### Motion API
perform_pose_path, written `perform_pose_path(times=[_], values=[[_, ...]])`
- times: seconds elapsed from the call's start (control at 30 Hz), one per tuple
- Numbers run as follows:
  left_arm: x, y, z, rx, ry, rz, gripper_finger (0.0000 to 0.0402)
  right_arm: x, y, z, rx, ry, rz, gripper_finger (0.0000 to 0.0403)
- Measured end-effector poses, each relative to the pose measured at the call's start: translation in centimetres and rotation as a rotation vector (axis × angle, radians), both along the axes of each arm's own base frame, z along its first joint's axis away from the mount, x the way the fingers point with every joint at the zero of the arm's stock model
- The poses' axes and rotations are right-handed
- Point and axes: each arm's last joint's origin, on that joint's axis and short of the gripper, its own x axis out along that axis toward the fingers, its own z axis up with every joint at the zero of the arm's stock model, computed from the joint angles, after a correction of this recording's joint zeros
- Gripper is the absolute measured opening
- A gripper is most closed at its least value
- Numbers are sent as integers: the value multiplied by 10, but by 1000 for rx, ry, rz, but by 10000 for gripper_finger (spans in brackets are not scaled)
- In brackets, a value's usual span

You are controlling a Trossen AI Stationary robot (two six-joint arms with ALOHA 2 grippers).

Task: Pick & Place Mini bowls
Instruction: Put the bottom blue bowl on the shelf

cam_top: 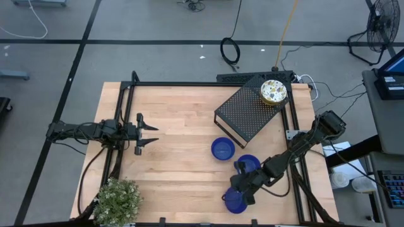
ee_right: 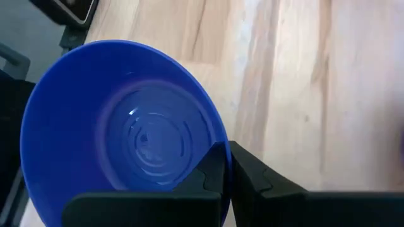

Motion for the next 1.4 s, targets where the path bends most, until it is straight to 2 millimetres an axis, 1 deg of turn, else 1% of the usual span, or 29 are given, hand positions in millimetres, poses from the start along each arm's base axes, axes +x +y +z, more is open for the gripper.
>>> perform_pose_path(times=[0.27, 0.67, 1.07, 1.4], values=[[0, 0, 0, 0, 0, 0, 198, 17, -15, 5, -28, -88, 23, 1], [0, 0, 0, 0, 0, 0, 198, 47, -43, 18, -74, -305, 46, 1], [0, 0, 0, 0, 0, 0, 198, 72, -79, 35, -100, -512, -29, 0], [0, 0, 0, 0, 0, 0, 198, 90, -114, 61, -103, -781, -137, 0]])
